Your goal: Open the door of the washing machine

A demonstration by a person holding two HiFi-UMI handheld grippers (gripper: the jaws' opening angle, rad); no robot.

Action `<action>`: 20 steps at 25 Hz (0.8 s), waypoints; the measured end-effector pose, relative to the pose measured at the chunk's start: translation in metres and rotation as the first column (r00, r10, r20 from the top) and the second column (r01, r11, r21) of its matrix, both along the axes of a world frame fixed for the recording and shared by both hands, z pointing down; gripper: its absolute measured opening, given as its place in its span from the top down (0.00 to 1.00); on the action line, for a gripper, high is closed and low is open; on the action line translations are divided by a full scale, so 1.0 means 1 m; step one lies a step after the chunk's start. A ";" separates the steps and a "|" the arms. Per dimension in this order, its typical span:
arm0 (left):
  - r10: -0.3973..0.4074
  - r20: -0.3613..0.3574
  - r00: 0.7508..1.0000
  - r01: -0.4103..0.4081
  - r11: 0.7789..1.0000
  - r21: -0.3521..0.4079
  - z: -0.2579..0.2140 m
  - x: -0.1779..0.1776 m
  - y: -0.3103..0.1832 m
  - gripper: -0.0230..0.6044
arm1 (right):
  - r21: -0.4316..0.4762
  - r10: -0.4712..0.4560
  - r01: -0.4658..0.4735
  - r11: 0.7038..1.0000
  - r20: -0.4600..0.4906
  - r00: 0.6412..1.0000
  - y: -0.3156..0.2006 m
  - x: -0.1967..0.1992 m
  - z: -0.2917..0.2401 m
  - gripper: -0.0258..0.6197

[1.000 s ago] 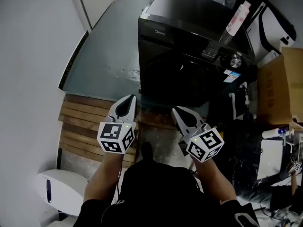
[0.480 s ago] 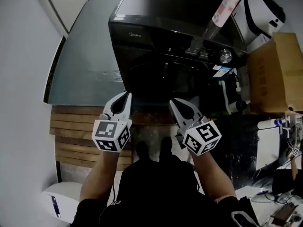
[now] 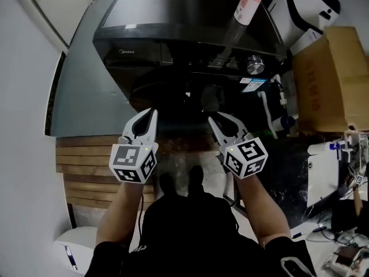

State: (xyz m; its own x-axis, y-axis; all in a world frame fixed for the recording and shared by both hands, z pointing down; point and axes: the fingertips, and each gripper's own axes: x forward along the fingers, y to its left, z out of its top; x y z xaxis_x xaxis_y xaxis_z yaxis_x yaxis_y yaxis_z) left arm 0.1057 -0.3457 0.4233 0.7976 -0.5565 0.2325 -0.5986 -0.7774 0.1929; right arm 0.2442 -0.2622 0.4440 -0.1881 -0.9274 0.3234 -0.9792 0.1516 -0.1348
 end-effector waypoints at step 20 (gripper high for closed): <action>0.024 0.040 0.999 -0.023 1.000 -0.018 0.011 0.058 -0.002 0.95 | -0.174 -0.051 0.011 0.985 -0.228 0.972 -0.031 0.123 0.068 0.58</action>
